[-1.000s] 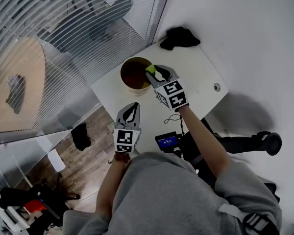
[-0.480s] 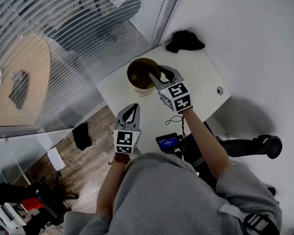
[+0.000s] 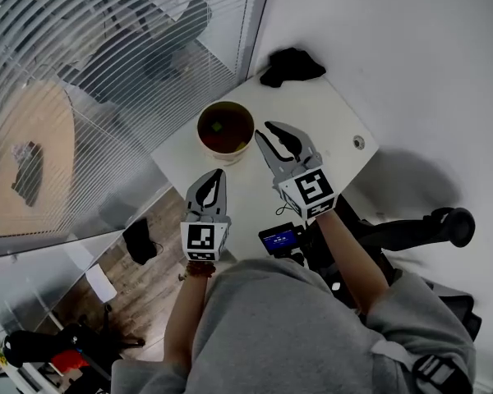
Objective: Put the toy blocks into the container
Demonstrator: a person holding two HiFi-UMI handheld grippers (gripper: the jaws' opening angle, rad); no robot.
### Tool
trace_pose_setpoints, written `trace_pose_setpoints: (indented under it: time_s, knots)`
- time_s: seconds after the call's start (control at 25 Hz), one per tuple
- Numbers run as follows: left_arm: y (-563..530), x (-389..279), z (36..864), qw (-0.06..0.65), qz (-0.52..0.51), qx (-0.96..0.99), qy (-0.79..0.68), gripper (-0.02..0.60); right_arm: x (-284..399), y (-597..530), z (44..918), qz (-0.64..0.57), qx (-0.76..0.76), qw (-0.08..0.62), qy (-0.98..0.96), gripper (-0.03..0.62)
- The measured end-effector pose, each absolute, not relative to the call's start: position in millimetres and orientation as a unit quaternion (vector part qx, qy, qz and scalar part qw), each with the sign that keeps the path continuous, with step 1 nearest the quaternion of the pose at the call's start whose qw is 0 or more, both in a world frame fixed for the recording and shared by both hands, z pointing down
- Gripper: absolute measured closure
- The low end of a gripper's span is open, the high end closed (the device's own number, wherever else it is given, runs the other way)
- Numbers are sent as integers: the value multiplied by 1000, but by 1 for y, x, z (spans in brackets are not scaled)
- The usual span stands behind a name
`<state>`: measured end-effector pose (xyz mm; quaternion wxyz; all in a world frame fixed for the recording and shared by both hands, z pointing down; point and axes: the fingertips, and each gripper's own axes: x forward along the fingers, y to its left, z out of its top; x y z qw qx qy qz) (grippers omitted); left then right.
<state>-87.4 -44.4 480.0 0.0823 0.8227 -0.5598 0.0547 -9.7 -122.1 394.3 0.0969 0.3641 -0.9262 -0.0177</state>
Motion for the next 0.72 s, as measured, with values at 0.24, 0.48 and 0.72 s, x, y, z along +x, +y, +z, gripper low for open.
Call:
trace_pose_setpoints:
  time_s: [0.24,0.48,0.72]
  knots:
    - [-46,-61,440,49,28,838,-543,574,17,-91,379,-41,398,75,-913,582]
    - [-39,-52,427,36,22,848,-528,574,33,-70,395,-33,421,92,-902,582]
    - [-29,-50,440,41,35,854,-517,574,48,-55,413,-16,442,100,-891,582]
